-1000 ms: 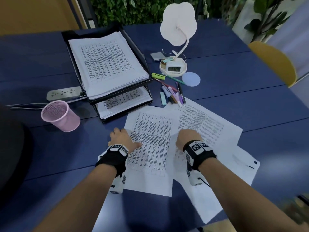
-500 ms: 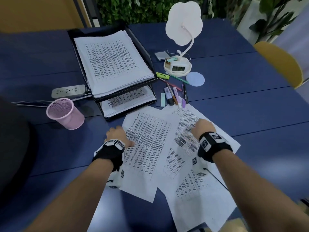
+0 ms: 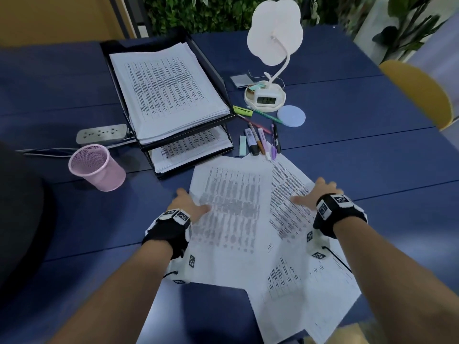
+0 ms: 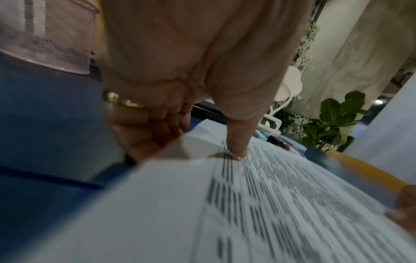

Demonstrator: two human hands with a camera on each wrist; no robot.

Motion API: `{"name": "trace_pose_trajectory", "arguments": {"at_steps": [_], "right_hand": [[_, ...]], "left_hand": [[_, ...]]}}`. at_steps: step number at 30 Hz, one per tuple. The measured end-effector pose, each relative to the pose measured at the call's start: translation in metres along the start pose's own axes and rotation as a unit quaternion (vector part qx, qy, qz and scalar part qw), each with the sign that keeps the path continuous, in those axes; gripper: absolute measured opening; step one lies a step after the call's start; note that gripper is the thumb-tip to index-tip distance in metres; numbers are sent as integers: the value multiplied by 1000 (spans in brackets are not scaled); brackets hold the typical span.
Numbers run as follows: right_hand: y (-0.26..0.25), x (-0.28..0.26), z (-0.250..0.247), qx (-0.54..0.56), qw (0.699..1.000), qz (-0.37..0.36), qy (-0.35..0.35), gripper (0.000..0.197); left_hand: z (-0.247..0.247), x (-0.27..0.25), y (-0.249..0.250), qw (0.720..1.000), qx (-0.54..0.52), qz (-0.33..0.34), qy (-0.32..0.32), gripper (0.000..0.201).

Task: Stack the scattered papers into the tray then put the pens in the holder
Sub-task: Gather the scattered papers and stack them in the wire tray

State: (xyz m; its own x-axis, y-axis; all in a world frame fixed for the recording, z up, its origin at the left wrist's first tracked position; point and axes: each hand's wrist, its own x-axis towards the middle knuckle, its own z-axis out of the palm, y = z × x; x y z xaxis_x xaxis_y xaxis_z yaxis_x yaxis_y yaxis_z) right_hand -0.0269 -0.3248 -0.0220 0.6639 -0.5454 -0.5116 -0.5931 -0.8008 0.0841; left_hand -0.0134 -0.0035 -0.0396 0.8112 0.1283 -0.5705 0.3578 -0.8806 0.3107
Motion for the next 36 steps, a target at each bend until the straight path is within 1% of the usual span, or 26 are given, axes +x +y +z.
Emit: {"name": "trace_pose_trajectory", "arguments": {"at_steps": [2,4,6,8,9,13,16,19,20,23,24,26,29,32,33,34,36], "right_hand": [[-3,-1,1,23,999,-18,-20,95],[-7,-5,-2,37,998,-43,-37,82],[-11,-12,-5,30,997,-64,-40,65],[-16,-20,-5,24,996,-79,-44,56],[-18,-24,-4,23,995,-84,-47,55],[-28,-34,7,6,993,-99,-60,51],[-35,-39,14,17,992,-105,-74,43],[-35,-42,17,63,989,-101,-84,43],[-34,-43,19,77,988,-98,-85,47],[-32,-45,26,127,986,-76,-81,73],[-32,-46,28,139,984,-70,-82,78],[-35,-47,31,141,984,-69,-89,78],[-44,-48,32,119,985,-82,-94,62],[-49,-47,32,133,984,-77,-89,35],[-51,-44,33,143,983,-67,-92,29],[-51,-42,33,148,983,-58,-91,29],[-50,-35,35,158,982,-45,-94,29]], "left_hand": [[4,-1,5,999,-31,0,-17,87],[7,-2,8,999,-43,11,-33,78],[9,-5,10,998,-34,23,-44,68],[8,-9,11,998,-19,34,-43,63],[8,-10,11,999,-1,40,-34,64],[8,-16,10,994,99,49,22,77],[11,-17,5,990,129,44,34,88],[12,-17,-3,988,146,33,46,97],[11,-18,-6,988,144,35,51,99],[6,-16,-14,986,148,44,61,101],[4,-16,-16,983,164,46,67,101],[-1,-14,-19,976,198,42,74,100],[-5,-14,-21,974,212,33,68,98],[-6,-15,-22,974,218,39,47,95],[-6,-14,-24,976,210,39,41,93],[-7,-14,-25,980,191,39,37,90],[-12,-10,-30,996,84,37,17,76]]}}
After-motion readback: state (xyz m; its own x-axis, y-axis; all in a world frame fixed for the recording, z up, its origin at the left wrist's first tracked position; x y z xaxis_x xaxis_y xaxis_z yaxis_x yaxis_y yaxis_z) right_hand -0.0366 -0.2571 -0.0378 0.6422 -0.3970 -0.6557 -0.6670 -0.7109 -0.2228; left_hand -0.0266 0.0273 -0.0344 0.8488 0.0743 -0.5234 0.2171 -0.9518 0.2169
